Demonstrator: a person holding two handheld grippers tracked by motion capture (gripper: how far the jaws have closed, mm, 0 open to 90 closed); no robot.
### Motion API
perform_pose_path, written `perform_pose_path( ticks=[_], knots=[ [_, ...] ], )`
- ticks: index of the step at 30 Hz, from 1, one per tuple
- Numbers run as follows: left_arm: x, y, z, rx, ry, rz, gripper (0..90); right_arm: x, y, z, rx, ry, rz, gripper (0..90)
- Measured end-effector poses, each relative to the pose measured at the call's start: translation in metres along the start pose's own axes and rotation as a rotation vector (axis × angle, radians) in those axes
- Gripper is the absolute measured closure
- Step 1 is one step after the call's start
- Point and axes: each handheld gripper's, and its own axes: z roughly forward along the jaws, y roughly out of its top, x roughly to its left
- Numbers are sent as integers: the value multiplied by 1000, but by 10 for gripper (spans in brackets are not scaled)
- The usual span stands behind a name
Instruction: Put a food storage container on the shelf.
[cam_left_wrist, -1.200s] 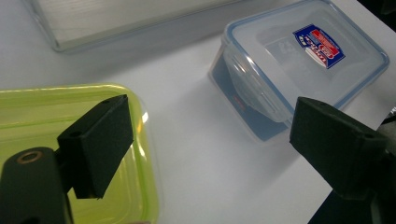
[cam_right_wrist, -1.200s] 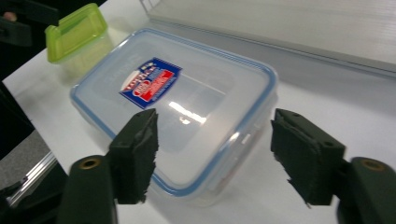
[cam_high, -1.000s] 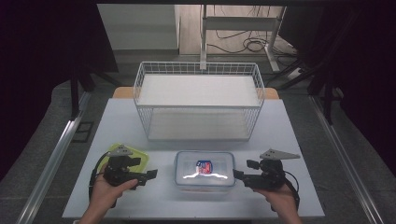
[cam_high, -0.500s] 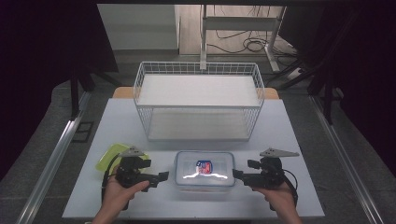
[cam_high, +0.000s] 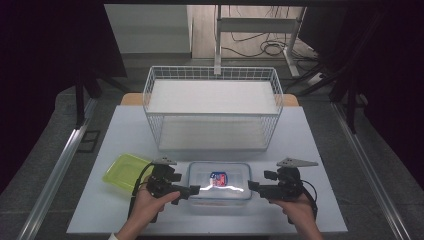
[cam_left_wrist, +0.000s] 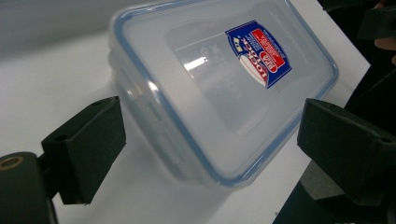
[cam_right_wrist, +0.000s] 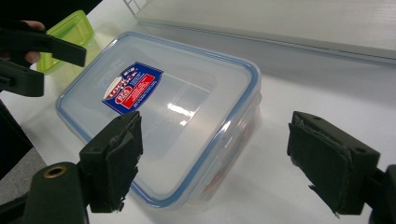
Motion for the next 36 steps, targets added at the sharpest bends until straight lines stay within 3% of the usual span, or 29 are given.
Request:
perform_pose_path(
  ticks=[4, 14, 21, 27, 36],
  knots=[
    [3, 4, 9, 17, -29, -42, 77, -1, 0, 0, 4, -2, -6, 186],
    [11, 6, 19, 40, -9, -84, 66, -4, 0, -2, -2, -13, 1, 187],
    [25, 1, 30, 56, -65, -151, 81, -5, -1, 1, 6, -17, -3, 187],
    [27, 1, 31, 50, -102, -143, 136, -6, -2, 3, 18, -20, -2, 187],
    [25, -1, 28, 33, -96, -143, 171, -9, -3, 8, 34, -10, 14, 197]
  ],
)
